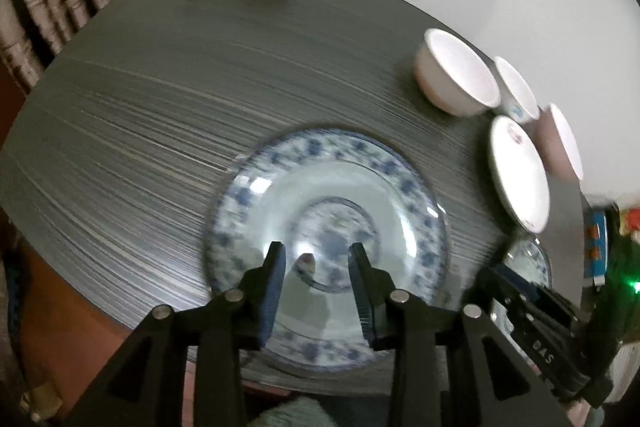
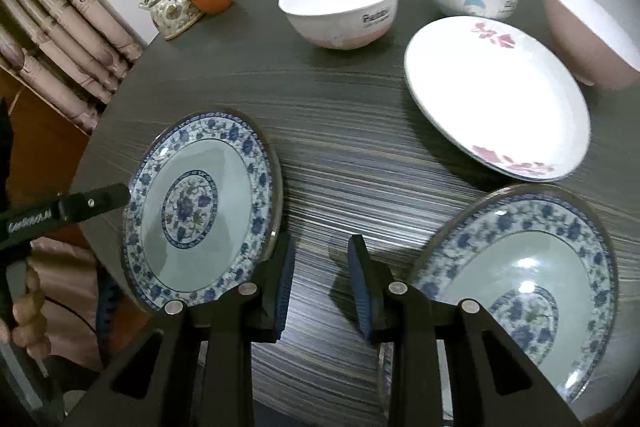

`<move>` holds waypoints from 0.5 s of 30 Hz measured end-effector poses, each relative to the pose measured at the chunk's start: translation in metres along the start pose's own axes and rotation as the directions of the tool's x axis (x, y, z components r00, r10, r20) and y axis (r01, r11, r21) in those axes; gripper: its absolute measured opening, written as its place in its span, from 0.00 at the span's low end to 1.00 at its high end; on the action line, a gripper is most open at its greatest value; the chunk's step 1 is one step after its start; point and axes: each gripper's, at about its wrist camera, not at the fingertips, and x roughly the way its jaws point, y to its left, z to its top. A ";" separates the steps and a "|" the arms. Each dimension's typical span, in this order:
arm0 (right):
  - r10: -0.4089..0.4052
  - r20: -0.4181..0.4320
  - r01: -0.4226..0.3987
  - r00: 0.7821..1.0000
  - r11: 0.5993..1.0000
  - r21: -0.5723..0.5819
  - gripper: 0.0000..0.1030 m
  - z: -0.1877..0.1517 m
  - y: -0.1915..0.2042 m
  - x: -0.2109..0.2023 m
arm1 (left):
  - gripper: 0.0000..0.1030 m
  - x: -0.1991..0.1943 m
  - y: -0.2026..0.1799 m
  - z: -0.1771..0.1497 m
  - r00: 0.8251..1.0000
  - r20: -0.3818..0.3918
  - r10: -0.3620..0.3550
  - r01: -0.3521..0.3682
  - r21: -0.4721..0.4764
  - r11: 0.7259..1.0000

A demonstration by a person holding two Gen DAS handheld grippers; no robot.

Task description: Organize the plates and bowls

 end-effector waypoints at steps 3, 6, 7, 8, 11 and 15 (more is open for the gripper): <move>-0.030 0.019 0.030 0.999 1.000 0.001 0.26 -0.006 -0.009 -0.010 | 0.32 -0.002 -0.024 -0.008 1.000 0.007 -0.016 0.016 0.046 0.999; -0.040 0.033 0.039 0.999 0.999 0.019 0.26 -0.013 -0.019 -0.021 | 0.33 -0.002 -0.049 -0.016 0.999 0.017 -0.030 0.029 0.092 0.995; -0.043 0.036 0.042 0.998 0.999 0.025 0.26 -0.014 -0.022 -0.024 | 0.34 -0.002 -0.055 -0.018 0.999 0.016 -0.040 0.038 0.098 0.994; -0.046 0.039 0.044 0.998 0.999 0.030 0.26 -0.016 -0.025 -0.027 | 0.34 -0.001 -0.063 -0.022 0.998 0.015 -0.053 0.051 0.108 0.993; -0.041 0.049 0.039 0.998 0.998 0.051 0.26 -0.025 -0.039 -0.040 | 0.34 0.002 -0.080 -0.030 0.997 0.001 -0.078 0.077 0.142 0.987; -0.052 0.052 0.048 0.997 0.996 0.075 0.26 -0.036 -0.055 -0.051 | 0.34 0.010 -0.101 -0.039 0.995 -0.026 -0.098 0.101 0.176 0.979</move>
